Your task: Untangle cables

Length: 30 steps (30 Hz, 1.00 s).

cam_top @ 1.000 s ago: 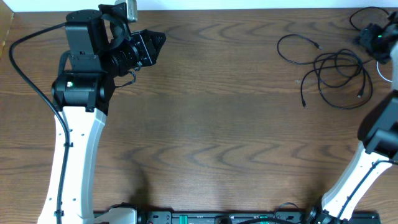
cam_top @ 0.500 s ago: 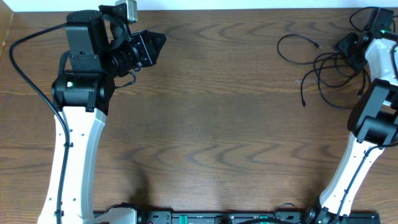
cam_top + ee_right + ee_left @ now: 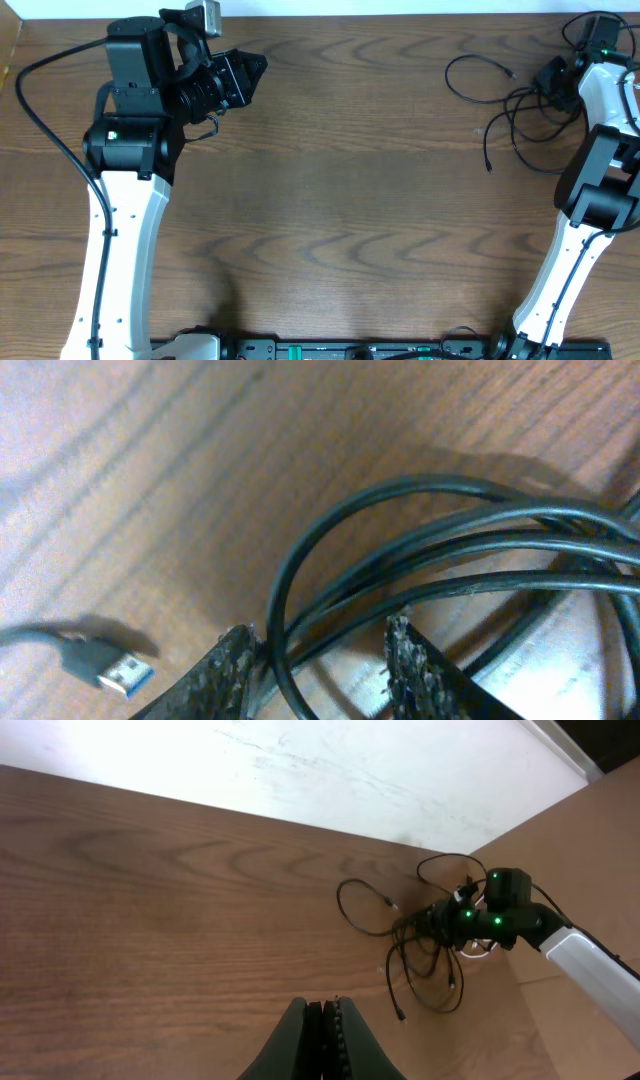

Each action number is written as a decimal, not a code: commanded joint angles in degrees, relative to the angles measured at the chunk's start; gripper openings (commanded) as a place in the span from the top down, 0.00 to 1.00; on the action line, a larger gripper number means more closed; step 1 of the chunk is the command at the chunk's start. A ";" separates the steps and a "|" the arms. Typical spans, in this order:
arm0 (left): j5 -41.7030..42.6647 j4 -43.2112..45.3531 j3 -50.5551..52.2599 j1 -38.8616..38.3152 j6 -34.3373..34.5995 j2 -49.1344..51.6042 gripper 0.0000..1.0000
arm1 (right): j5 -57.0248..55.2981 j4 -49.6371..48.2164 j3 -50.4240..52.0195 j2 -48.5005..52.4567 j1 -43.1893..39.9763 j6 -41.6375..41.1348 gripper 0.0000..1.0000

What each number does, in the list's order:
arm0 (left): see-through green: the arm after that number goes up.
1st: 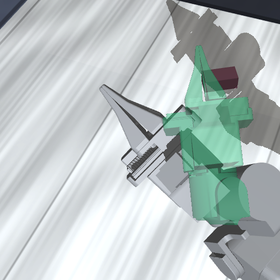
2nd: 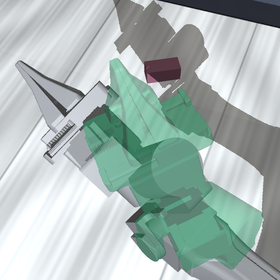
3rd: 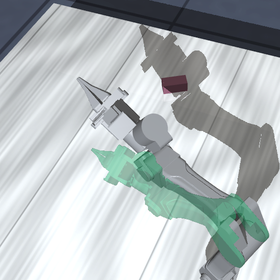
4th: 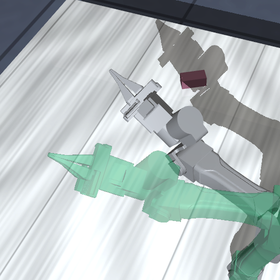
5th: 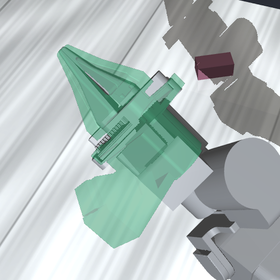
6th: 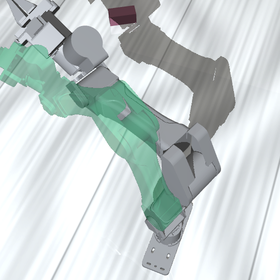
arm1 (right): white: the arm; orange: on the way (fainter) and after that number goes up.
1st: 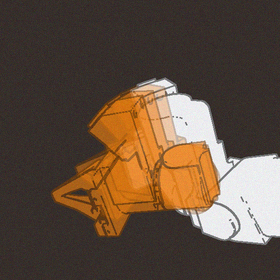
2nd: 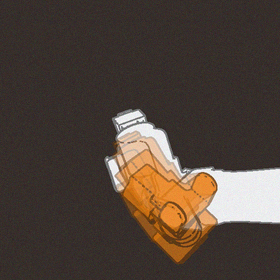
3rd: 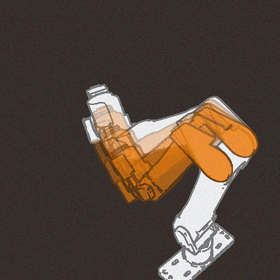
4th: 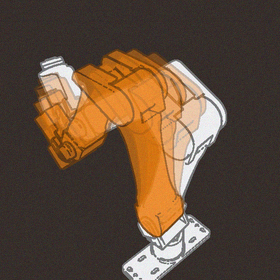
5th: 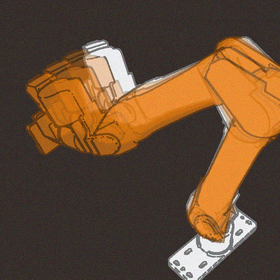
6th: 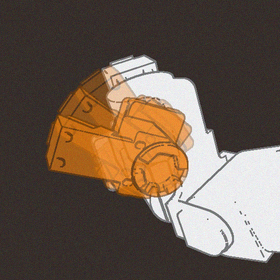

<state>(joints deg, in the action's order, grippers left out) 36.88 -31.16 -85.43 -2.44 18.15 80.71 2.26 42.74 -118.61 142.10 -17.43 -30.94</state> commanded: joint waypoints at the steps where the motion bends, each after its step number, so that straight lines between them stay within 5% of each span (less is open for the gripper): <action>1: -0.48 -0.13 -0.50 -0.17 -0.50 0.52 0.93 | -3.26 2.38 1.31 1.51 0.28 4.50 0.64; 3: -0.48 -0.13 -0.50 -0.28 -0.50 0.55 0.93 | -4.39 2.64 2.75 1.51 0.26 6.05 0.71; 6: -0.48 -0.33 -0.50 -0.28 -0.50 0.55 0.93 | -4.46 3.32 4.48 1.51 0.11 7.34 0.99; 18: -0.48 -0.72 -0.50 -0.55 -0.50 0.55 0.93 | 9.29 9.57 3.10 -12.81 -5.01 14.23 0.99; 30: -0.48 -2.25 -0.50 -0.55 -0.50 0.55 0.92 | 13.42 19.17 3.10 -36.28 -22.27 15.63 0.99</action>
<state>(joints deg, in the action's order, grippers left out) 36.88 -33.26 -85.43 -2.81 18.15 80.71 15.55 60.66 -115.50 107.24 -35.22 -15.99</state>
